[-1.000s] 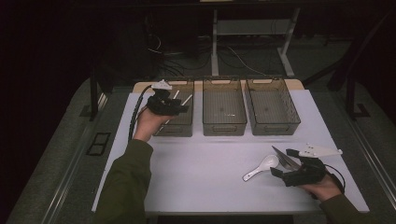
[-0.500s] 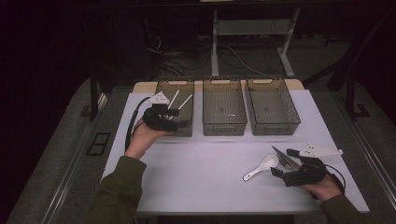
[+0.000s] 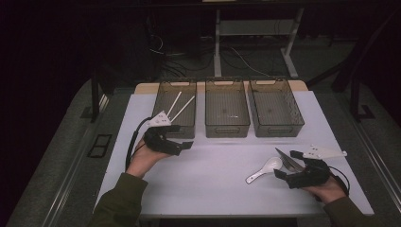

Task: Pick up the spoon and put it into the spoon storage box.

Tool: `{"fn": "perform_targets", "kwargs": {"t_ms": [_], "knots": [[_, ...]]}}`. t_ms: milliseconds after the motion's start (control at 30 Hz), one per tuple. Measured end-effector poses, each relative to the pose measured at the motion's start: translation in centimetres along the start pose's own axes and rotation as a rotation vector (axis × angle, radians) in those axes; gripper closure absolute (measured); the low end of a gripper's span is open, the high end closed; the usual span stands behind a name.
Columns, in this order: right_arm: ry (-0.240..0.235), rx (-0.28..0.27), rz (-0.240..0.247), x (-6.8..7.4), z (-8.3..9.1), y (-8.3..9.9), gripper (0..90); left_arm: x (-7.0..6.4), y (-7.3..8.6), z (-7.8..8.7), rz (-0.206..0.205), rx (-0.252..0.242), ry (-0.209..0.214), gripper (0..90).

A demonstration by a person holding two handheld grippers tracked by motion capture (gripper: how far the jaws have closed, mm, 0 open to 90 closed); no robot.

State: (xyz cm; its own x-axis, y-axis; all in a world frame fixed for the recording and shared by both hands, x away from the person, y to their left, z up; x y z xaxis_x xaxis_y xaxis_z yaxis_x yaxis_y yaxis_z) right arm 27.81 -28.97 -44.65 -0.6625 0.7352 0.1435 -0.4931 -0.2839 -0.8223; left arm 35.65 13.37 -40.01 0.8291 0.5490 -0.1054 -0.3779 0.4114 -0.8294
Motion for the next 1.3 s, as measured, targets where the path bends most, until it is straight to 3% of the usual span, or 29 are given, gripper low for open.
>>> {"fn": "perform_targets", "kwargs": {"t_ms": [267,500,633,967,1167,1300], "knots": [[-0.002,0.001,0.005,0.1,0.2,0.1,0.6,-2.1,2.7,0.6,-0.010,0.001,-0.013,5.5],[-0.008,0.000,0.005,0.2,0.3,0.1,0.7,-3.5,4.2,1.0,-0.011,-0.012,-0.007,0.0],[-0.009,0.006,0.004,0.2,0.4,0.1,0.7,-4.5,4.9,1.1,-0.031,-0.016,-0.014,0.0],[-0.018,0.082,0.006,0.1,0.9,0.0,0.7,-5.2,5.7,1.0,-0.026,-0.012,0.017,0.0],[-0.012,0.099,-0.004,-0.2,1.3,0.0,14.5,-4.9,5.9,0.9,-0.013,-0.002,0.030,0.0],[-0.036,0.121,0.000,-0.1,1.3,0.0,26.6,-5.0,6.1,0.7,-0.011,0.011,0.037,0.0]]}}
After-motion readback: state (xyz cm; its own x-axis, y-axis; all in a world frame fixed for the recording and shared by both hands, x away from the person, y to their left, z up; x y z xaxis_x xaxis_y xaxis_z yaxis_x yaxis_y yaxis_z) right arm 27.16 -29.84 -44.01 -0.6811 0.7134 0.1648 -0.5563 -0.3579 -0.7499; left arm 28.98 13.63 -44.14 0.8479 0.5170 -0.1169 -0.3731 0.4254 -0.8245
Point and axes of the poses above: each handheld gripper's, and its own axes: z roughly backward along the jaws, y roughly out of its underside, x roughly to its left, the point moved 3 cm from there along -z, roughly forward along the jaws, and after that the axes turned 1 degree about x, right-handed, at the moved point
